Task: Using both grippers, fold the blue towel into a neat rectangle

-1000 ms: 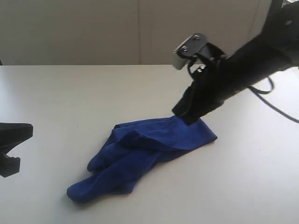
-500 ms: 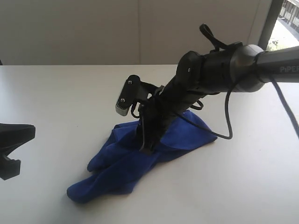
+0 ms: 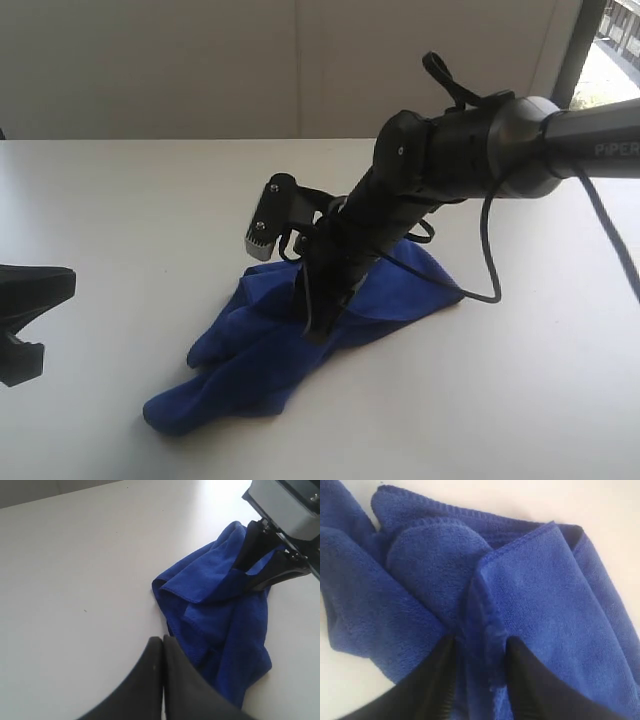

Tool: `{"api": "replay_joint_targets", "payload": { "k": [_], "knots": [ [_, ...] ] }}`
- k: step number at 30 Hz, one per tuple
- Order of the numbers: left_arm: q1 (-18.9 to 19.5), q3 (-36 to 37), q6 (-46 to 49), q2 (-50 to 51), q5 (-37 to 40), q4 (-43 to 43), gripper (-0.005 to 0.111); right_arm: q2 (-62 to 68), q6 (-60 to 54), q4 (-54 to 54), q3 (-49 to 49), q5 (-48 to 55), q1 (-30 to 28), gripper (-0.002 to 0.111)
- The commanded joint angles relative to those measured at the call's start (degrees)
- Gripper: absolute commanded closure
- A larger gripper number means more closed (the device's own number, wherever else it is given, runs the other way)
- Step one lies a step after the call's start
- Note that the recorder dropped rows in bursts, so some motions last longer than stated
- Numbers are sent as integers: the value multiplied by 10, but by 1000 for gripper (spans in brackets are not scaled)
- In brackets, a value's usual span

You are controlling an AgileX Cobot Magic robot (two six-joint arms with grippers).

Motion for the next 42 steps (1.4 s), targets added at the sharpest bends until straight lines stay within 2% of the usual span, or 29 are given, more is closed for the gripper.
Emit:
{"api": "replay_joint_targets", "payload": {
  "k": [1,4,8,9,15,18,22,27,30,32,35,42],
  "knots": [
    [-1,4,0,0,-2,7,107,4,3,5,-1,1,0,76],
    [-1,4,0,0,-2,7,107,10,3,18,-1,0,0,80],
    [-1,4,0,0,-2,7,107,12,3,18,-1,-27,0,106],
    [-1,4,0,0,-2,7,107,8,5,18,-1,-36,0,108],
    [-1,4,2,1,-1,6,107,-63,27,5,-1,-118,-1,108],
    [-1,4,2,6,-2,-7,107,-115,106,-43,-1,-160,-8,108],
    [-1,4,13,30,-8,-21,107,-181,255,-189,-1,-149,-29,108],
    [-4,4,137,73,-97,-72,104,-256,462,-373,-1,-97,-45,108],
    [-24,4,218,92,-137,-97,91,-295,529,-411,-1,-82,-46,108],
    [-44,4,261,96,-144,-100,78,-322,537,-412,-1,-73,-46,108],
    [-77,4,271,96,-133,-100,62,-363,540,-412,-1,-70,-46,108],
    [-169,4,273,98,-14,-96,59,-430,616,-476,-31,-52,-46,108]
  ]
}}
